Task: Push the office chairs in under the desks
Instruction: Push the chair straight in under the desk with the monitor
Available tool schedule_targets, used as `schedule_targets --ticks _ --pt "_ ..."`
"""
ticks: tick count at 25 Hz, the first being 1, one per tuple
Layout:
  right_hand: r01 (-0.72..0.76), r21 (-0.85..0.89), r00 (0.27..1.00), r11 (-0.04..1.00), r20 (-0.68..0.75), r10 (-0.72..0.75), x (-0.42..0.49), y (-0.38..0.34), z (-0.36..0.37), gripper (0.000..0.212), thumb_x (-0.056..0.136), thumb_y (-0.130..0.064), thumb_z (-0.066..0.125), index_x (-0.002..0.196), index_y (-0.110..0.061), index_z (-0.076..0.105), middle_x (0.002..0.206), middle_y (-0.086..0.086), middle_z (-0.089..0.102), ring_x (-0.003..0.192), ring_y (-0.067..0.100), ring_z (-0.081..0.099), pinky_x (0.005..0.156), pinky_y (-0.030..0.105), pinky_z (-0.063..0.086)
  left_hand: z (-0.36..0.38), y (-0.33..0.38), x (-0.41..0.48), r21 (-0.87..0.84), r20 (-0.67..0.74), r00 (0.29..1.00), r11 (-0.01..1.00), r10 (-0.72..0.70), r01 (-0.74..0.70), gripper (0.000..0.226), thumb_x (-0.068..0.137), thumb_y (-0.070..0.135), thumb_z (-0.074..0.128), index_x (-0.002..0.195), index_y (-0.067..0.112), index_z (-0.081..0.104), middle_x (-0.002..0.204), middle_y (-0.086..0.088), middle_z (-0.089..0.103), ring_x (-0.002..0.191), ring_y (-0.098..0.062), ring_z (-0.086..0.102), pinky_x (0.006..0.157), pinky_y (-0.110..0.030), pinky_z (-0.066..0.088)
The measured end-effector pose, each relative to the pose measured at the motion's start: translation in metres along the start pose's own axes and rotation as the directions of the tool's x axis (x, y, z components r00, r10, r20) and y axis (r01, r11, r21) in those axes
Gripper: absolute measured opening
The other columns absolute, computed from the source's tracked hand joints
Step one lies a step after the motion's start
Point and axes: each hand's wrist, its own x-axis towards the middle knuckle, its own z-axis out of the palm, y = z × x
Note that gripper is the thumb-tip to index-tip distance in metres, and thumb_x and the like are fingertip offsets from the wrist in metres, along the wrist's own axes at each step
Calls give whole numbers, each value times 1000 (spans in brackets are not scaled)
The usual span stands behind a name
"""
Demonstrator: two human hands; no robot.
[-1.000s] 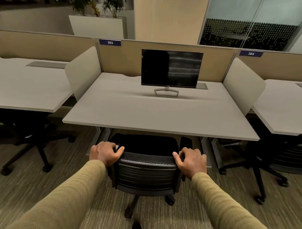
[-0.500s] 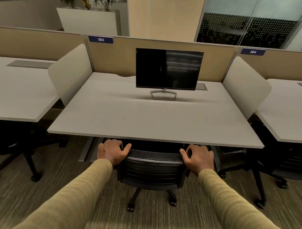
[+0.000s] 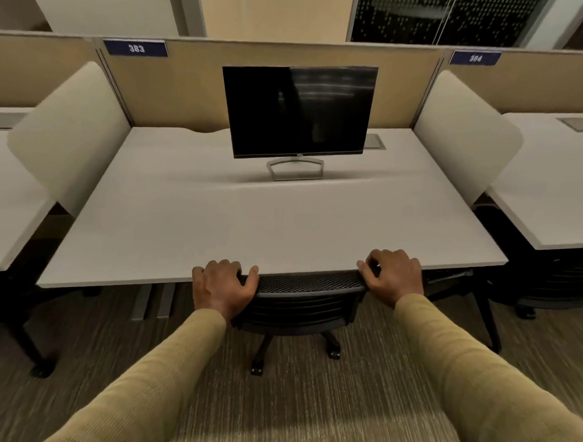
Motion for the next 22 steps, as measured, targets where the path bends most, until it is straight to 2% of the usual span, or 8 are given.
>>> schedule_targets --ticks 4,9,12,14,16,18,20,22 --pt "-16 -6 999 1000 -27 16 3 12 2 56 85 -67 25 87 -28 65 82 -4 66 85 25 55 75 40 37 1 11 4 -12 -20 999 1000 29 -29 56 91 65 30 72 23 61 69 5 56 70 -19 49 77 -39 34" --pt "-51 22 996 998 -71 52 -12 3 2 58 90 -62 25 89 -22 67 87 2 67 89 28 58 73 40 32 -1 10 1 -18 -28 999 999 33 -34 61 88 65 23 69 21 61 65 4 54 69 -21 51 75 -38 30" --pt "-13 125 999 992 -35 17 -33 7 2 54 94 -62 33 112 -22 66 117 3 66 118 27 53 95 45 37 -3 18 -7 15 -39 999 999 -28 29 70 91 68 20 81 18 68 77 -1 61 81 -26 57 80 -42 33" --pt "51 176 998 983 28 -57 -51 17 0 62 96 -64 34 139 -23 52 148 4 49 143 26 33 113 51 29 3 30 -21 26 -71 994 996 -81 83 68 96 68 26 108 17 69 106 -8 66 106 -30 56 99 -50 32" --pt "136 173 988 976 55 -147 -73 37 -5 73 96 -67 34 155 -26 31 166 2 21 154 23 10 122 52 16 12 59 -45 -10 -73 991 994 -109 108 71 98 67 28 140 15 51 143 -14 51 138 -33 38 118 -56 15" --pt "206 172 972 963 76 -221 -90 58 -11 78 95 -68 33 160 -28 16 169 0 4 155 22 -2 124 52 8 24 98 -70 -13 -63 993 995 -96 95 80 97 69 22 159 17 22 165 -14 20 154 -32 9 123 -54 -5" --pt "219 185 965 958 105 -241 -108 89 -19 79 95 -69 32 160 -29 12 169 1 -1 155 22 -4 124 52 3 39 152 -97 -12 -75 997 1000 -30 29 85 95 71 17 162 21 -3 169 -12 -8 155 -29 -14 121 -51 -16" --pt "209 161 965 965 126 -230 -125 126 -27 80 95 -70 32 160 -28 11 169 4 1 155 23 -3 124 52 2 54 210 -119 -29 -73 996 998 45 -48 88 92 71 18 159 25 -14 167 -10 -22 152 -29 -24 121 -51 -18"
